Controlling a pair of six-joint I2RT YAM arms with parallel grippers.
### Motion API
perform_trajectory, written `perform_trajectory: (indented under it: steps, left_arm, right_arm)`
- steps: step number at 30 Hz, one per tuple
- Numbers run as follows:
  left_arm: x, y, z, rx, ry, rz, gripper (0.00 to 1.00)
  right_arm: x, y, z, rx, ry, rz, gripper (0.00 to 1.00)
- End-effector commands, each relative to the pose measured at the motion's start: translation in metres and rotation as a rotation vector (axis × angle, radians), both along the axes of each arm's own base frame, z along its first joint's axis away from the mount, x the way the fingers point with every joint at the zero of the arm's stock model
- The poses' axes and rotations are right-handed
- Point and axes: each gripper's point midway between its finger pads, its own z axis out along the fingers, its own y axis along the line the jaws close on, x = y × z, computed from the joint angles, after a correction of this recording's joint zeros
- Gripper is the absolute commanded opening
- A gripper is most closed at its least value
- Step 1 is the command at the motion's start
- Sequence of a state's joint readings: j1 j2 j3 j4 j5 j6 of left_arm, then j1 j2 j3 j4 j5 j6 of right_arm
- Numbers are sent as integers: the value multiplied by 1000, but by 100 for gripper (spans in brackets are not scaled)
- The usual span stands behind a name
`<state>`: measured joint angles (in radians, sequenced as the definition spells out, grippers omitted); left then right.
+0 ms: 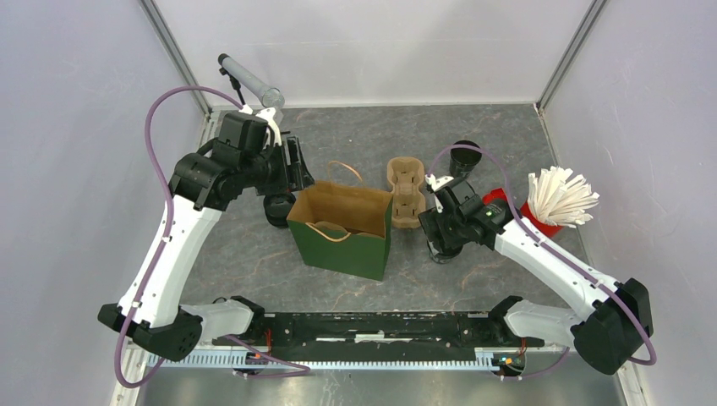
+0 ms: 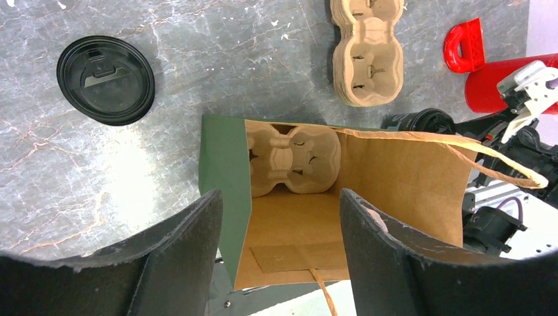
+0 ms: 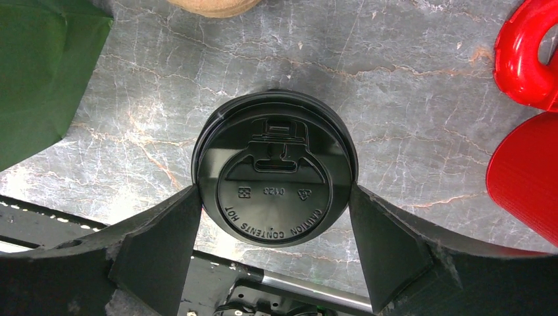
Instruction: Pack the takeout coffee
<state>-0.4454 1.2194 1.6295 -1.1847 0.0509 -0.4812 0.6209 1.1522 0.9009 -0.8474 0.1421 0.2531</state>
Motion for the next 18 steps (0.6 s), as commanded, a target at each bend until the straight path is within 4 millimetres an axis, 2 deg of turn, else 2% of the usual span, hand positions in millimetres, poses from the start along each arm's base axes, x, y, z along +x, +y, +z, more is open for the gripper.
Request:
perform_trajectory:
  steps: [1, 6, 10, 15, 18]
  left_arm:
    - [-4, 10, 0, 49, -20, -5, 72]
    - [-6, 12, -9, 69, 9, -3, 72]
    - [-7, 10, -14, 64, 31, -3, 71]
    - [-7, 8, -16, 57, 42, -8, 71]
    - [-7, 7, -16, 56, 41, -17, 71]
  right_arm:
    - [14, 0, 29, 7, -96, -5, 87]
    - [23, 1, 73, 36, -180, -8, 87]
    - [30, 6, 121, 77, -255, 7, 86]
    - [36, 13, 197, 145, -368, 58, 86]
    - [39, 26, 245, 218, -437, 120, 86]
